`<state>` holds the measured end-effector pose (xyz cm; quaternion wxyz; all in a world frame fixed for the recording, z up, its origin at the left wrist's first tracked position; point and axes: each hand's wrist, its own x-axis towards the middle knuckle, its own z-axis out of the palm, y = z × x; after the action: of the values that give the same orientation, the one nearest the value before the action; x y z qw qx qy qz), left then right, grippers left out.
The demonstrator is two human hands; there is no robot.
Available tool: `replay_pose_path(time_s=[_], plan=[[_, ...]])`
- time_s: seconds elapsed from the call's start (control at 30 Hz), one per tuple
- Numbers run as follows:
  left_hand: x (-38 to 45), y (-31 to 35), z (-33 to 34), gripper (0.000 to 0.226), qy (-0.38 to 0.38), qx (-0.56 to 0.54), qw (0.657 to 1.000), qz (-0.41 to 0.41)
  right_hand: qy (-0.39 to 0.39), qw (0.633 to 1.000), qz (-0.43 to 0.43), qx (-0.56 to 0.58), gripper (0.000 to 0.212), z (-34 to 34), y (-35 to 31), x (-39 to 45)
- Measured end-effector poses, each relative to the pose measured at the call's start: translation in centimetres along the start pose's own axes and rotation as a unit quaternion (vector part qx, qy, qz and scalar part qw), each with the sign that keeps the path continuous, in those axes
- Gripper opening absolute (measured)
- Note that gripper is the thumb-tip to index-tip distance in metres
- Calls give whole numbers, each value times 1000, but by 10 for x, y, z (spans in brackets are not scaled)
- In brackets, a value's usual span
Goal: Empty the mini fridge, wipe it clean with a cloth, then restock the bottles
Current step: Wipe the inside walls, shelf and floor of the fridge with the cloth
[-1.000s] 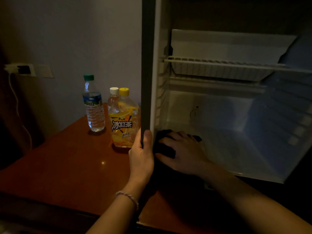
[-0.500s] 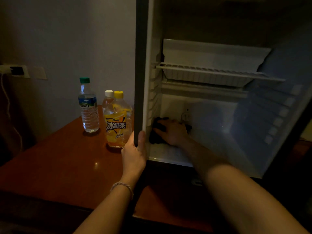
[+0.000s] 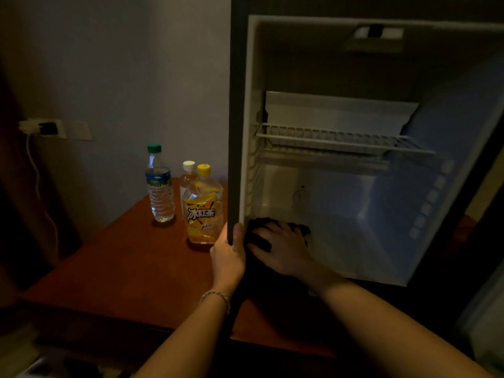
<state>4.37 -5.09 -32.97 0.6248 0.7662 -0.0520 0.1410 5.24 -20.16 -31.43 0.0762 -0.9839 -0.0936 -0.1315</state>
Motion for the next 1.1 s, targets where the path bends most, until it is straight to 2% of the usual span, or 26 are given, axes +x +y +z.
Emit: replay_pose_path(time_s=[0.13, 0.3, 0.43, 0.53, 0.6, 0.83, 0.97, 1.03, 1.1], plan=[[3, -4, 2, 53, 5, -3, 1000, -6, -5, 1000, -18, 4, 50, -5, 6, 7], [6, -7, 5, 54, 3, -29, 1000, -8, 14, 1000, -3, 3, 61, 3, 23, 36], [8, -13, 5, 65, 11, -32, 999, -13, -18, 998, 61, -8, 55, 10, 33, 67], [8, -10, 4, 56, 13, -32, 999, -17, -18, 993, 119, -17, 54, 17, 30, 80], [8, -10, 3, 53, 11, -32, 999, -10, -21, 991, 126, -25, 54, 19, 27, 80], [7, -13, 3, 46, 3, -28, 1000, -9, 7, 998, 55, -22, 46, 8, 6, 26], [7, -12, 3, 33, -1, -12, 1000, -14, -8, 1000, 10, -15, 43, -4, -1, -4], [6, -10, 3, 34, 0, -11, 1000, -16, -6, 1000, -1, -10, 42, -6, 0, -15], [6, -10, 3, 45, 2, -15, 1000, -17, 5, 1000, -10, -4, 41, -5, 1, -20]])
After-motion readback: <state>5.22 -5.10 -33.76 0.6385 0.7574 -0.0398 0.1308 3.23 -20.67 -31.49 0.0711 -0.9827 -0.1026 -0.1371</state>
